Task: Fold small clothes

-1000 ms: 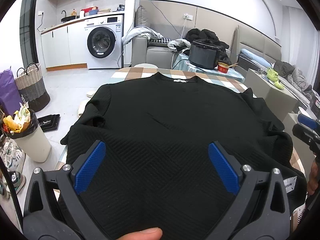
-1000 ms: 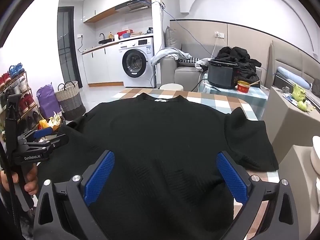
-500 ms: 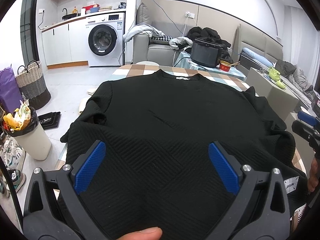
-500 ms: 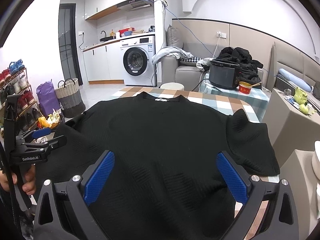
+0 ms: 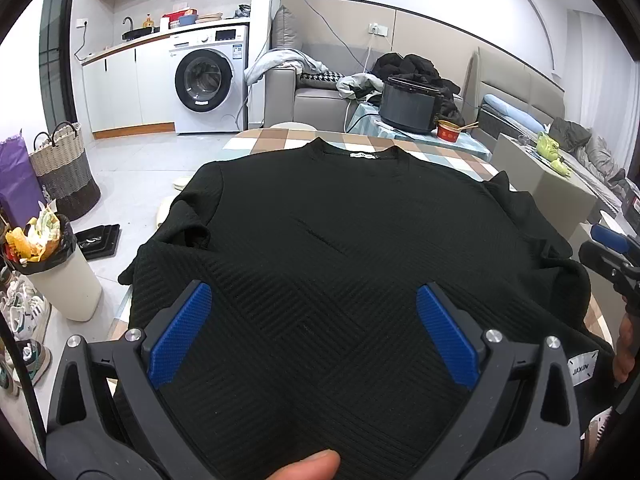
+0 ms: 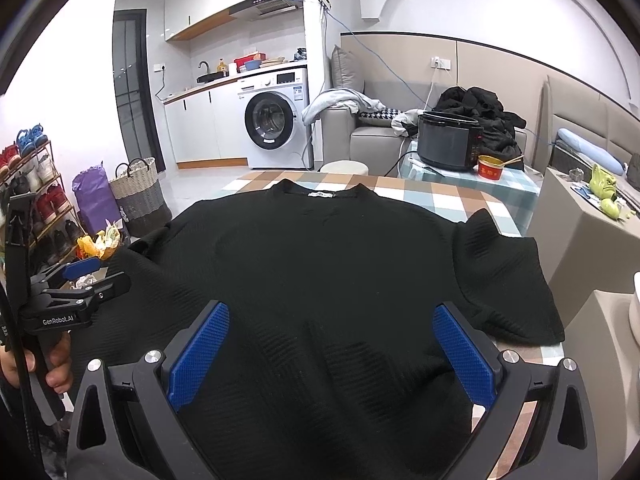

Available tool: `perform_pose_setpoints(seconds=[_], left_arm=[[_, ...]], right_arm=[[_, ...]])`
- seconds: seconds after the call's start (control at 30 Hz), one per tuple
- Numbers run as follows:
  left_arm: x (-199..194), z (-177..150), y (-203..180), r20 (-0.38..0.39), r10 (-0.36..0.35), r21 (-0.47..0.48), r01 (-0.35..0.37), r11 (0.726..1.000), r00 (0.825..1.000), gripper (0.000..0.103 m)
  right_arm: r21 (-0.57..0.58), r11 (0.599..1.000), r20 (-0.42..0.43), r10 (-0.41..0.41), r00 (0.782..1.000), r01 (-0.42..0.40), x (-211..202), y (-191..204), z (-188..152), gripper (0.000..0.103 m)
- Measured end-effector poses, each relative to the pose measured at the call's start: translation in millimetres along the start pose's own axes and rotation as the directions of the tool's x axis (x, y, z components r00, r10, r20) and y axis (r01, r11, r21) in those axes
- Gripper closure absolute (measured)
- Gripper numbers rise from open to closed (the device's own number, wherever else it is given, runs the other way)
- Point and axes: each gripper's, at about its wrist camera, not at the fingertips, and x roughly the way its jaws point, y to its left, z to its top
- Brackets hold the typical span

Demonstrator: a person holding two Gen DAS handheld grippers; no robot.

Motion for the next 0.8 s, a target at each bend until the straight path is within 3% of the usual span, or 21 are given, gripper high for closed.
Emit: perform_pose_setpoints(seconds=[0.8], left_arm=[[2.6, -1.5, -2.2, 0.000, 0.015, 0.007, -0.015, 1.000, 1.000, 0.001]], right_arm=[[0.017, 1.000, -0.011, 0.007, 1.000, -0.007, 5.8, -7.1, -1.1, 0.000]])
